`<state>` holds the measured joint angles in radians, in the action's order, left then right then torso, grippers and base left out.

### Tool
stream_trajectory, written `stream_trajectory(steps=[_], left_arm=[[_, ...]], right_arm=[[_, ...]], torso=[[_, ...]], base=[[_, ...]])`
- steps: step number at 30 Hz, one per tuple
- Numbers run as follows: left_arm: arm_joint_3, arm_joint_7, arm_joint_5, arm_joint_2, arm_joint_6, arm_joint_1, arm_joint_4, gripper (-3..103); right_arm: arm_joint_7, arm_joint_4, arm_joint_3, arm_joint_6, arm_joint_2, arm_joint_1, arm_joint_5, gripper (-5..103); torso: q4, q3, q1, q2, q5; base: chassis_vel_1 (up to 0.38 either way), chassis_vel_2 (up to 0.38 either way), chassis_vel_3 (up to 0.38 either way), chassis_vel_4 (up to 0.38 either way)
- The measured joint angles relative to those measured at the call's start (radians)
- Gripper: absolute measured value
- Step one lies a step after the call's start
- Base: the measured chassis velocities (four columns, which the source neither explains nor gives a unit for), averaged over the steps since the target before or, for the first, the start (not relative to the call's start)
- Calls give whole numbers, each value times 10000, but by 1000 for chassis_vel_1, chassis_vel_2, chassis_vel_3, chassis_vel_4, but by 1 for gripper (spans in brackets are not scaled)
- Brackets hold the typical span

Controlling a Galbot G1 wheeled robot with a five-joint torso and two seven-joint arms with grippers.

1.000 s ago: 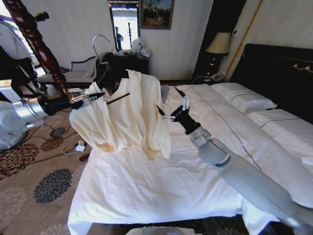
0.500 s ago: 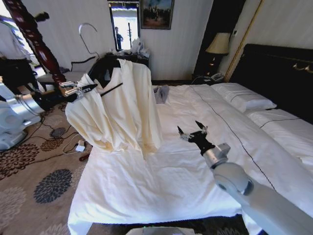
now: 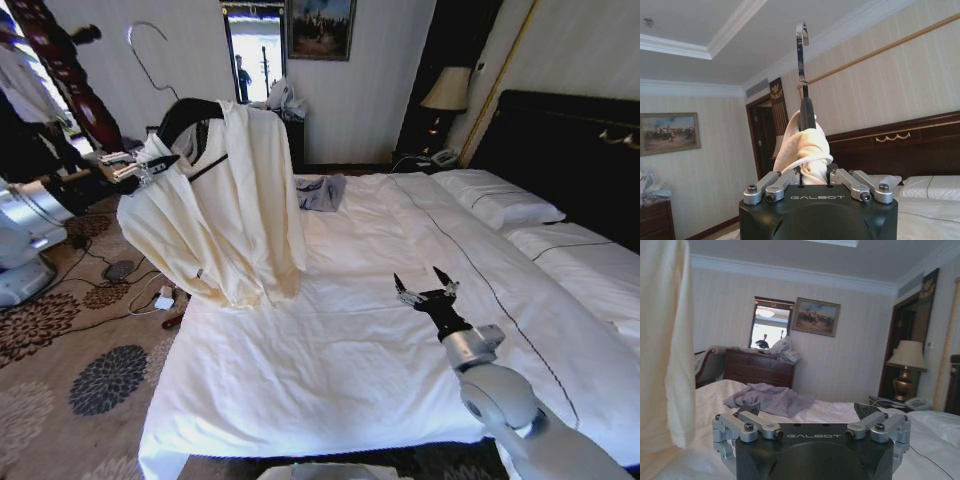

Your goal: Pick up the clothes from the bed and hang them on the clothes hanger.

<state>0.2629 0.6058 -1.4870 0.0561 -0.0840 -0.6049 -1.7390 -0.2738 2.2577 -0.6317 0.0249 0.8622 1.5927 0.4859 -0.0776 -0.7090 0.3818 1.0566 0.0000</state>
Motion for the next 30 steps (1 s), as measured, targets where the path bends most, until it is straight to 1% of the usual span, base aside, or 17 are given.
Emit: stream_trajectory(steps=[4,8,9,11,12,15,17,18,21,23,24,27,30], left_arm=[[-19,-22,-22,25,-31,-36,118,20],[-32,-134,-26,76,-38,-49,152,20],[-32,-234,-36,89,-42,-50,152,20],[-48,-817,-528,-21,1,-49,95,20],[-48,-817,-528,-21,1,-49,95,20],[-80,-1198,-964,-423,94,-11,196,20],[-76,-1402,-1391,-738,283,48,306,20],[-76,-1402,-1391,-738,283,48,306,20],[-44,-1656,-1649,-1131,567,133,488,20],[-41,-1973,-1707,-1363,776,166,553,20],[-41,-1973,-1707,-1363,776,166,553,20],[-41,-2597,-1828,-1579,1217,227,725,20],[-43,-2875,-1993,-1642,1446,305,875,20]], right_arm=[[168,-72,-269,-279,217,526,-315,100],[195,-80,-295,-328,236,580,-373,100],[196,-81,-295,-331,236,578,-375,100],[197,-83,-290,-332,232,566,-376,100],[197,-83,-290,-332,232,566,-376,100],[197,-85,-272,-332,225,547,-376,100],[197,-85,-258,-332,221,534,-376,100],[197,-85,-258,-332,221,534,-376,100],[196,-86,-248,-331,215,522,-376,100],[194,-86,-241,-331,212,516,-375,100],[194,-86,-241,-331,212,516,-375,100],[192,-86,-234,-329,208,506,-373,100],[191,-86,-228,-327,207,503,-372,100]], torso=[[-5,0,0,0,0],[3,0,0,1,0],[2,0,0,0,-1],[-4,-2,1,0,-3],[-4,-2,1,0,-3],[-1,-1,1,0,1],[0,-1,1,0,0],[0,-1,1,0,0],[2,0,0,0,1],[0,0,0,0,1],[0,0,0,0,1],[-1,-1,1,0,-1],[-1,-1,0,1,-1]], base=[[0,0,0,0],[0,0,0,0],[0,0,0,0],[0,0,0,0],[0,0,0,0],[0,0,0,0],[0,0,0,0],[0,0,0,0],[0,0,0,0],[0,0,0,0],[0,0,0,0],[0,0,0,0],[0,0,0,0]])
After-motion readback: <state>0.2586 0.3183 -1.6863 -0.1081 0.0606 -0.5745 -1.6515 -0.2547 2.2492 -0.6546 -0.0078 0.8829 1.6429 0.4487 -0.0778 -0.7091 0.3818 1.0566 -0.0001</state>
